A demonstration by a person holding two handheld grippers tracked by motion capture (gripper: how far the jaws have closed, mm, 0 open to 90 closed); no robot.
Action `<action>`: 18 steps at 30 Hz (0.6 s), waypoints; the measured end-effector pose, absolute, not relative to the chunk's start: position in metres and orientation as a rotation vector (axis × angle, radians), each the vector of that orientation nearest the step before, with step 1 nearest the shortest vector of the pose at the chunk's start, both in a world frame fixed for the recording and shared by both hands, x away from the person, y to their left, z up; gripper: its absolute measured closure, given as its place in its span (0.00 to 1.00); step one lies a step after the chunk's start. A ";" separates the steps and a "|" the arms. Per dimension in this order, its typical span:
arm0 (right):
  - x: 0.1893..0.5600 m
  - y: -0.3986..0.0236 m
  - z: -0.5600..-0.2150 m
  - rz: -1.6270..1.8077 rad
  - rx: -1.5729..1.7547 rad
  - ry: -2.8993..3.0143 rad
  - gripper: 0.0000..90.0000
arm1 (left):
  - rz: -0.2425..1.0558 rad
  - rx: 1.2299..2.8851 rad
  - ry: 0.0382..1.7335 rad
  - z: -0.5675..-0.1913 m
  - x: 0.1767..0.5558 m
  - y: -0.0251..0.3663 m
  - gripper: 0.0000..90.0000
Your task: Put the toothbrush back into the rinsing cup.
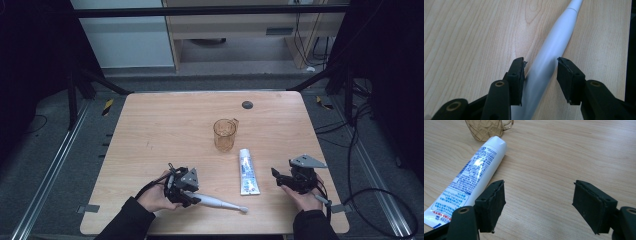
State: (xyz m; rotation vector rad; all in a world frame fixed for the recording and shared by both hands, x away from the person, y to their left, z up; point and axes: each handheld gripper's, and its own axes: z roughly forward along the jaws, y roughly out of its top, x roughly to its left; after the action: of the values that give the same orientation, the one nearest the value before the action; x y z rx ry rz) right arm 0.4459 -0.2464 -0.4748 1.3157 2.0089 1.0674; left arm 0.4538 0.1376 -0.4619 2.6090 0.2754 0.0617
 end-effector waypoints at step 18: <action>0.447 -0.246 -0.476 1.059 1.319 2.013 0.29 | 0.023 2.622 0.258 -0.466 0.455 0.138 0.69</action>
State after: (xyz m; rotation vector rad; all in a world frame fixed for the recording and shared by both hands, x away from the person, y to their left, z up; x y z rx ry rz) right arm 0.4471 -0.2464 -0.4757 1.3193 2.0135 1.0594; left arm 0.4553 0.1377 -0.4656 2.6215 0.2577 0.0227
